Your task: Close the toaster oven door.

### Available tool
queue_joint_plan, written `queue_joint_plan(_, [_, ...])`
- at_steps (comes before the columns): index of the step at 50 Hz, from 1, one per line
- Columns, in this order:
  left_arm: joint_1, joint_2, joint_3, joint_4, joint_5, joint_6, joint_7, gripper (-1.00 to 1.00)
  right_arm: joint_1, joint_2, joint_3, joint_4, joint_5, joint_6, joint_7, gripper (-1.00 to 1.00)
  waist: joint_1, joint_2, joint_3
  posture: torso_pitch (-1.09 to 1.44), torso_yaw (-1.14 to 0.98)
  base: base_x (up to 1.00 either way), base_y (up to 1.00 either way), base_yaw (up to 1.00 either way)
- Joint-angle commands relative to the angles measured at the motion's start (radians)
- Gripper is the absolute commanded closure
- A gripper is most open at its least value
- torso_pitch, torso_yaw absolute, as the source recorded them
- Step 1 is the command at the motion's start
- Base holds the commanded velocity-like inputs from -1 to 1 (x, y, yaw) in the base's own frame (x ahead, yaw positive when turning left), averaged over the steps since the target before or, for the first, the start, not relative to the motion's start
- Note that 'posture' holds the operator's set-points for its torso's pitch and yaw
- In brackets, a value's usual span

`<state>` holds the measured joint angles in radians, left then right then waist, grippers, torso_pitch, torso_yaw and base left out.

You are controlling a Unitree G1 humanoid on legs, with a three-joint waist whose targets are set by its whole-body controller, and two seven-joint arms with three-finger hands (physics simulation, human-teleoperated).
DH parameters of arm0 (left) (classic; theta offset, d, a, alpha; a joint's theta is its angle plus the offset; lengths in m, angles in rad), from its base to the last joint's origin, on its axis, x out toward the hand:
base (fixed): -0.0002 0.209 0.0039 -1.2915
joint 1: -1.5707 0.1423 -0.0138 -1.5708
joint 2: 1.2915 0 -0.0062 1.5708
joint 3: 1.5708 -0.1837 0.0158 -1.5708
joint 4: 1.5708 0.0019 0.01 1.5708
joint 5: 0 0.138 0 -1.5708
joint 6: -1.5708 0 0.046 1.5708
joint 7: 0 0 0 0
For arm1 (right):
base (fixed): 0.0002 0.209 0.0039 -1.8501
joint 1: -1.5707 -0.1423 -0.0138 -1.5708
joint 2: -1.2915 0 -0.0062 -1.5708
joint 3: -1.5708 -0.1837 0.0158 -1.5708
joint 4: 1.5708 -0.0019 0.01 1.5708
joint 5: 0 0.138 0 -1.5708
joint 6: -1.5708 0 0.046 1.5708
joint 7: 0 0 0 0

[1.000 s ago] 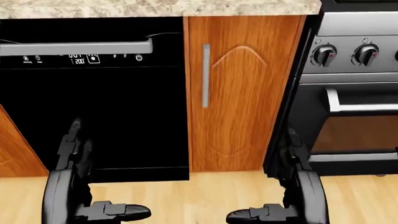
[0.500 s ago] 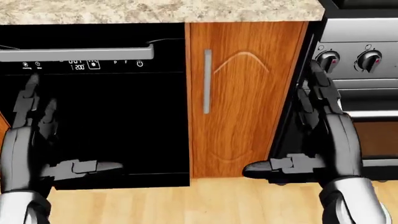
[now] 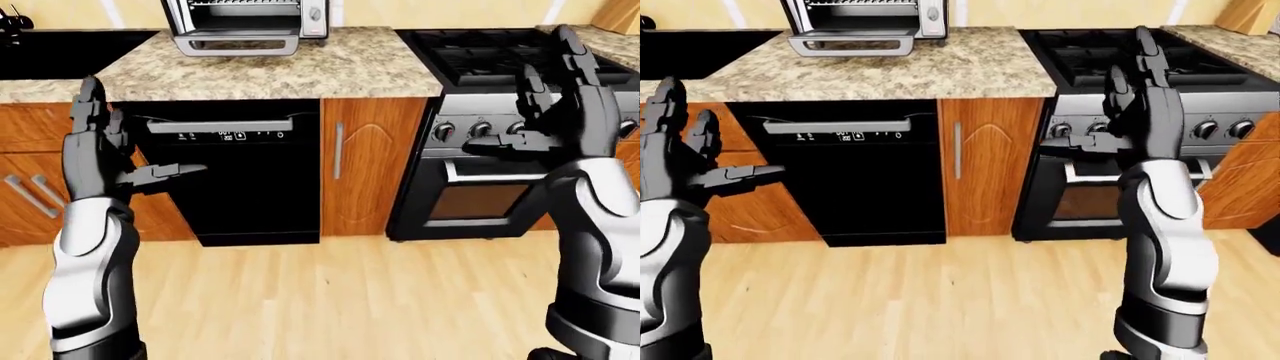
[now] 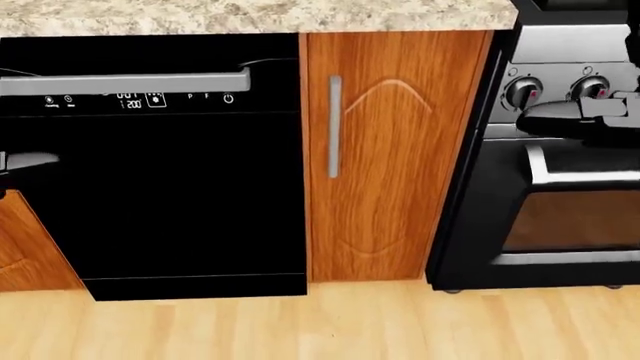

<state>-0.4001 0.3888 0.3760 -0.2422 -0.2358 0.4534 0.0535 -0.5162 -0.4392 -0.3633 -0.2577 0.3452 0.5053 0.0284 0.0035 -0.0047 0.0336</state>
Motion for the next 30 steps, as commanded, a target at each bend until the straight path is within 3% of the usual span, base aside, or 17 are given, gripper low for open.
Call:
queue_joint_plan(1, [-0.032, 0.033, 0.015, -0.032, 0.004, -0.043, -0.016, -1.0, -0.036, -0.03, -0.012, -0.023, 0.017, -0.021, -0.001, -1.0, 0.0, 0.002, -0.02, 0.0, 0.0, 0.0, 0.0, 0.0])
queue_joint_plan(10, [-0.092, 0.125, 0.065, -0.007, -0.016, -0.017, 0.014, -1.0, -0.076, -0.098, -0.035, 0.047, 0.046, -0.053, -0.012, -1.0, -0.001, 0.0, -0.014, 0.0, 0.0, 0.0, 0.0, 0.0])
queue_joint_plan(15, [-0.123, 0.182, 0.113, 0.019, -0.095, 0.017, 0.045, -1.0, -0.093, -0.14, -0.051, 0.087, 0.051, -0.071, -0.01, -1.0, 0.0, 0.004, -0.015, 0.0, 0.0, 0.0, 0.0, 0.0])
queue_joint_plan(22, [-0.103, 0.228, 0.134, 0.037, -0.127, -0.003, 0.068, -1.0, -0.124, -0.208, -0.074, 0.123, 0.081, -0.071, -0.01, -1.0, 0.0, 0.007, -0.011, 0.0, 0.0, 0.0, 0.0, 0.0])
queue_joint_plan(30, [-0.104, 0.264, 0.145, 0.049, -0.14, -0.008, 0.073, -1.0, -0.126, -0.233, -0.077, 0.14, 0.093, -0.085, -0.007, -1.0, -0.002, 0.005, -0.009, 0.0, 0.0, 0.0, 0.0, 0.0])
